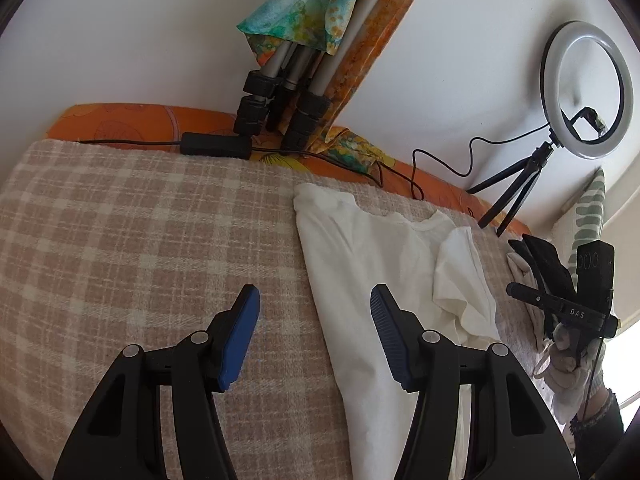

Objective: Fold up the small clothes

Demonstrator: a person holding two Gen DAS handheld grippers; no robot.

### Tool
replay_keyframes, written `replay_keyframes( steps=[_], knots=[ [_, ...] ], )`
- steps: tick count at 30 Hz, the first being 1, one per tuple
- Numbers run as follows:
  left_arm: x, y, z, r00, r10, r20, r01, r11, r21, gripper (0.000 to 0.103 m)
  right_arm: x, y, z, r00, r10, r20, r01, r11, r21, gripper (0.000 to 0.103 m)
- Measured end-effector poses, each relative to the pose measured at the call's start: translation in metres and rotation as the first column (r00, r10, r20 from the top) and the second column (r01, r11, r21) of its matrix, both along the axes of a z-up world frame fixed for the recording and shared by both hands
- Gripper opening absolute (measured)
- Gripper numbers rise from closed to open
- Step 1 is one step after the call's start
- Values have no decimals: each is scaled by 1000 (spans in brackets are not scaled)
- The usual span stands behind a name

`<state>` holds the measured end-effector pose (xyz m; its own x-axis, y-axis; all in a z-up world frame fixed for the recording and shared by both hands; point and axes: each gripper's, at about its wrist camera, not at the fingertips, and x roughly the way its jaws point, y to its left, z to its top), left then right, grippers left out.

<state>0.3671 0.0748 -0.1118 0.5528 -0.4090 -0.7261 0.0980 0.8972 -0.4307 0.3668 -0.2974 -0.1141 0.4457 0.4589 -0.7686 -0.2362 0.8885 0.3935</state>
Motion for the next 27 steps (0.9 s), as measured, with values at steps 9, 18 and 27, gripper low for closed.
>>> replay_keyframes(
  steps=[9,18,27],
  knots=[
    [52,-15,-19,998,-63,-13,62,997,-37,56,68,16,-22,1000,23,-12,-22,997,69,40],
    [59,-25,-24,997,-72,39,72,997,4,33,82,51,-9,992,88,85,-76,987,-142,6],
    [67,-22,-29,998,-55,28,56,997,-45,34,88,20,-25,1000,-5,16,3,997,74,36]
  ],
)
